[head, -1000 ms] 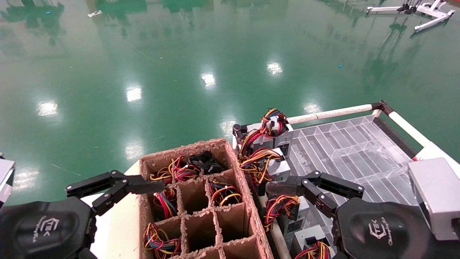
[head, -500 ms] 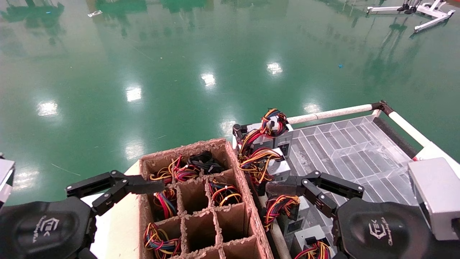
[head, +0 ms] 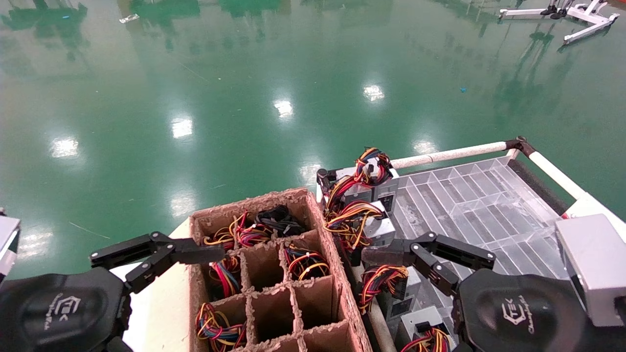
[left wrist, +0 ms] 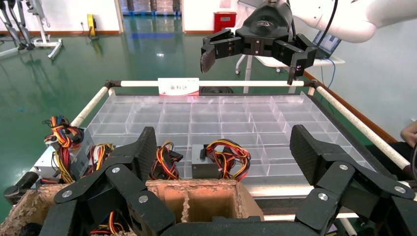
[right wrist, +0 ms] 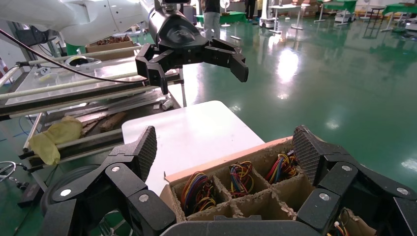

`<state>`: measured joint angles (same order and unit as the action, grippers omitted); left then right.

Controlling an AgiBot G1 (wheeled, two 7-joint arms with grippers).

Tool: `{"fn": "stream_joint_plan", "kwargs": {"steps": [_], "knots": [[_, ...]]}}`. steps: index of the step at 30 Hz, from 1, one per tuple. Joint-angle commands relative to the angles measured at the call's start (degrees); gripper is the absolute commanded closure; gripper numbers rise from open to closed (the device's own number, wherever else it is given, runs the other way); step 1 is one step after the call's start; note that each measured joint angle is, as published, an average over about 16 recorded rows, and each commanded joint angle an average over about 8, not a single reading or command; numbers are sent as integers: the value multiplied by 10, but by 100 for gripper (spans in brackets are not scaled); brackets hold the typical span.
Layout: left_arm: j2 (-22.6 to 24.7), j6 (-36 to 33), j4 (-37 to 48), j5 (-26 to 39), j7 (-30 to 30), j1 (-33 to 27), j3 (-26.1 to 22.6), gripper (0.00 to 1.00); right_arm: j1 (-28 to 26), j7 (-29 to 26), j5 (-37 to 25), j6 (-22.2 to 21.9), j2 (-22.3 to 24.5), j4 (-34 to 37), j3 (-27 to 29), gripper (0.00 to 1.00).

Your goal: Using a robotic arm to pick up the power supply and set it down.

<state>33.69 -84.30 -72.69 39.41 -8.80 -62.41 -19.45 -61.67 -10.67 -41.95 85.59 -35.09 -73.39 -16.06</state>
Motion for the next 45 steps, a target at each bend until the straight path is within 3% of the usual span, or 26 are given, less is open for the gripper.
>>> {"fn": "stream_joint_plan", "kwargs": {"steps": [1, 27, 35, 45], "knots": [[0, 0, 0, 0, 0, 0, 0, 100, 0, 0, 0, 0, 0, 0, 0, 0], [0, 0, 0, 0, 0, 0, 0, 100, 0, 0, -5, -4, 1, 3, -1, 0], [0, 0, 0, 0, 0, 0, 0, 100, -35, -9, -98, -58, -22, 35, -33, 0], [0, 0, 0, 0, 0, 0, 0, 100, -121, 4, -240, -110, -129, 117, -107, 0]]}}
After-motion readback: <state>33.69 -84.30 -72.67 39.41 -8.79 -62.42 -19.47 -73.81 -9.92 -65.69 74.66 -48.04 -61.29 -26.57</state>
